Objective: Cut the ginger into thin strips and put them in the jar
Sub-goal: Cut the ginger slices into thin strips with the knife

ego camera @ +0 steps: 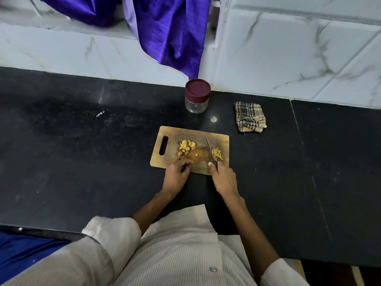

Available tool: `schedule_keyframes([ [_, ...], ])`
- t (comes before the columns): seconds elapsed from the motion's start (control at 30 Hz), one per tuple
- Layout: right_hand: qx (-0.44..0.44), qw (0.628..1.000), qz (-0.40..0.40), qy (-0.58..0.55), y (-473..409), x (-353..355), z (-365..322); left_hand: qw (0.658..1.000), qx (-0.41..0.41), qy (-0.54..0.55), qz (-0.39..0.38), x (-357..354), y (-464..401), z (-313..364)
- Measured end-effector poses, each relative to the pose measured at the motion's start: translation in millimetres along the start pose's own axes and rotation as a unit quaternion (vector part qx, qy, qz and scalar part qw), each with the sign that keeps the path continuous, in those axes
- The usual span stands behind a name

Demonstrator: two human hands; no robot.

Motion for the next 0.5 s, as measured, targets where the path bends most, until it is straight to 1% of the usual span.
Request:
schedule_keyframes([
  [0.1,-0.006,1.000,0.005,0.008,-2,0,0,0.995,0.056,0.023,0.074,11,-6,-2],
  [0.17,-0.008,1.000,0.010,0.011,-3,1,1,0.991,0.084,0.032,0.100,20,-14,-3],
  [0.33,-0.015,1.000,0.003,0.007,-4,-3,1,0.993,0.091,-0.017,0.068,24,-25,-7],
  [0.5,-0.012,1.000,0.009,0.011,-4,-1,-1,0.993,0.096,-0.029,0.067,23,-29,-6],
])
Point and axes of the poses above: each hand's wrist, its own y-axis away from the middle knuckle, its own x-axis out of the back of the hand, z = x × y, the point moved 1 cm from there along -y, towards the middle knuckle, and after that the axes turned 1 degree about x, right-handed, at the moved point
